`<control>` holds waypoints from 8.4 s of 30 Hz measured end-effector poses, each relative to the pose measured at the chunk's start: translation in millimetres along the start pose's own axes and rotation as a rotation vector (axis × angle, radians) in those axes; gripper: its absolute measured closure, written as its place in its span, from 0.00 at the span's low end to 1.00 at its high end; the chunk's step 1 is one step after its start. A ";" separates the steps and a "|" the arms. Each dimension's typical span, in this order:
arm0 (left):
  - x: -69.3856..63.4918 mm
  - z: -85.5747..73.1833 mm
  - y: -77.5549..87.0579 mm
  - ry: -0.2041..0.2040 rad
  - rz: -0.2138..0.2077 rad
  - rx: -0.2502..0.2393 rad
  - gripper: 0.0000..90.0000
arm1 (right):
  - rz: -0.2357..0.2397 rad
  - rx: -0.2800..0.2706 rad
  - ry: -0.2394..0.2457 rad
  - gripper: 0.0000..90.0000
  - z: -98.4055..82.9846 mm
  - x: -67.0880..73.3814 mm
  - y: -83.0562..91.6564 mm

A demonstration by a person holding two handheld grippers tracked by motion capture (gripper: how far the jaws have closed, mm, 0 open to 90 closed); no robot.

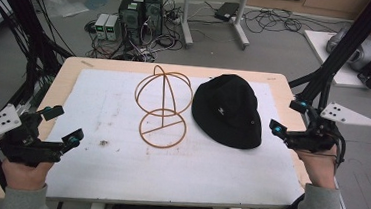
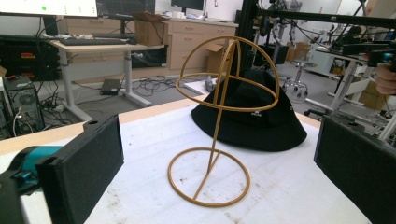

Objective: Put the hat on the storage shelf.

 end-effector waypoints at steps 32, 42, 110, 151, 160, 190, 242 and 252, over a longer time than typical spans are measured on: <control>-13.5 -1.8 15.3 0.019 -0.007 -0.016 0.02 | 0.031 0.109 0.004 0.01 30.0 -28.7 -81.1; -12.8 -5.6 19.2 0.026 0.006 -0.003 0.02 | 0.037 0.117 0.006 0.01 34.8 -34.6 -97.2; -9.3 -17.5 23.9 0.028 0.024 0.041 0.02 | -0.092 0.362 -0.082 0.65 -28.3 -79.5 -184.4; -9.9 -18.5 21.9 0.027 0.028 0.046 0.02 | -0.053 0.323 -0.032 0.98 8.4 -73.0 -152.6; -9.9 -17.8 22.3 0.029 0.025 0.043 0.02 | -0.044 0.301 0.000 0.98 37.5 -64.9 -138.9; -10.3 -18.5 22.1 0.038 0.018 0.040 0.02 | -0.049 0.220 0.117 0.98 147.0 -27.8 -92.1; -11.9 -18.0 21.2 0.036 0.010 0.043 0.02 | 0.219 0.118 0.239 0.98 211.3 50.7 -84.4; -11.9 -17.9 22.9 0.036 0.010 0.043 0.02 | 0.296 0.123 0.273 0.98 209.8 78.4 -102.9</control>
Point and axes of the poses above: each handheld gripper's, and its own axes: y roughly backward along the jaws, z roughly out of its top, x roughly to its left, the point moved 8 cm from there along -y, roughly forward along the jaws, and after that the axes turned 3 degrees about -z, right-handed, at the moved point
